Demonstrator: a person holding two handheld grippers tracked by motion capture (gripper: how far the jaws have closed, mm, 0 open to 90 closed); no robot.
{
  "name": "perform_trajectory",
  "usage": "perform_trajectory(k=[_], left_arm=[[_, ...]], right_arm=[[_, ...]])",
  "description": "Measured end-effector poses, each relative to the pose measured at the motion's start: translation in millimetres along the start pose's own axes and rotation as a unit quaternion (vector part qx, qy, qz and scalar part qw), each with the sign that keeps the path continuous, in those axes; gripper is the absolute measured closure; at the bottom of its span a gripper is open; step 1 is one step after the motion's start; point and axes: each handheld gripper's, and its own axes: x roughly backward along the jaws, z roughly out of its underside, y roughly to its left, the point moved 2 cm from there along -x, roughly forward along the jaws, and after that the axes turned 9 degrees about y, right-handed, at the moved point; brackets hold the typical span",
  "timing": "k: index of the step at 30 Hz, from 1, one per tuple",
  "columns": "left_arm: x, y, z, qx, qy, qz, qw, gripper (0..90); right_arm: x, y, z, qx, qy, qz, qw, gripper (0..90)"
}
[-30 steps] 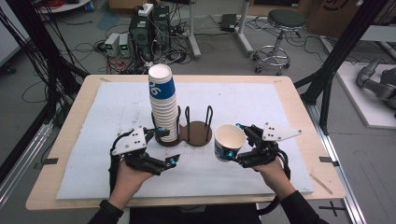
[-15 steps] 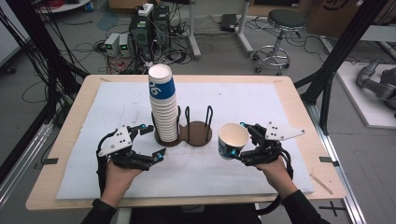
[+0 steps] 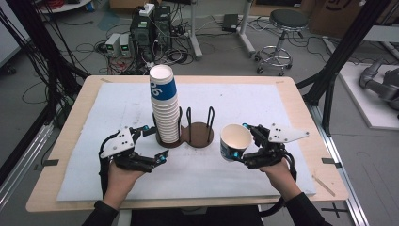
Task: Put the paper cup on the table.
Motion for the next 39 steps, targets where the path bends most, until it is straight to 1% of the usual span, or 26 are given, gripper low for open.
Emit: perform_trajectory(k=[5, 7, 11, 13, 15, 19, 22, 27, 29, 31, 34, 39], left_arm=[[4.3, -0.3, 3.4, 0.009, -0.004, -0.006, 0.9999, 12.8], [6.1, -0.8, 6.1, 0.009, 0.002, -0.014, 0.9999, 12.8], [7.4, -0.6, 8.9, 0.012, 0.004, -0.016, 0.9998, 12.8], [8.1, -0.5, 8.7, 0.013, 0.003, -0.017, 0.9998, 12.8], [7.9, -0.3, 8.4, 0.013, 0.000, -0.017, 0.9998, 12.8], [6.4, 0.9, 9.8, 0.014, 0.002, -0.018, 0.9997, 12.8], [5.7, 3.3, 12.1, 0.015, 0.002, -0.020, 0.9997, 12.8], [6.6, 7.8, 16.7, 0.028, 0.000, -0.026, 0.9993, 12.8], [7.4, 8.4, 16.7, 0.027, -0.002, -0.027, 0.9993, 12.8], [7.8, 8.3, 16.6, 0.028, -0.003, -0.031, 0.9991, 12.8], [7.5, 8.6, 17.1, 0.028, -0.002, -0.031, 0.9991, 12.8], [7.0, 8.9, 18.5, 0.030, 0.001, -0.031, 0.9991, 12.8]], right_arm=[[-0.4, -0.3, -2.0, 0.005, 0.000, 0.000, 1.0000, 21.0], [-0.7, -0.1, -2.2, 0.005, 0.000, 0.001, 1.0000, 21.0], [-0.2, 1.1, -2.7, 0.012, 0.001, 0.003, 0.9999, 21.0], [0.5, 1.7, -3.0, 0.011, 0.003, 0.003, 0.9999, 21.0], [1.4, 1.4, -3.2, 0.011, 0.002, 0.006, 0.9999, 21.1], [3.4, -1.0, -3.6, 0.012, -0.001, 0.014, 0.9998, 21.0], [6.4, -4.5, -4.1, 0.010, -0.002, 0.022, 0.9997, 21.1], [12.5, -11.1, -5.0, 0.006, -0.003, 0.038, 0.9993, 21.1], [15.0, -14.3, -5.3, 0.007, -0.007, 0.045, 0.9989, 21.0], [17.1, -16.5, -5.3, 0.004, -0.005, 0.050, 0.9988, 21.0], [20.0, -23.1, -5.5, 0.007, -0.007, 0.061, 0.9981, 21.1], [23.3, -33.2, -5.3, 0.004, -0.001, 0.071, 0.9975, 21.1]])
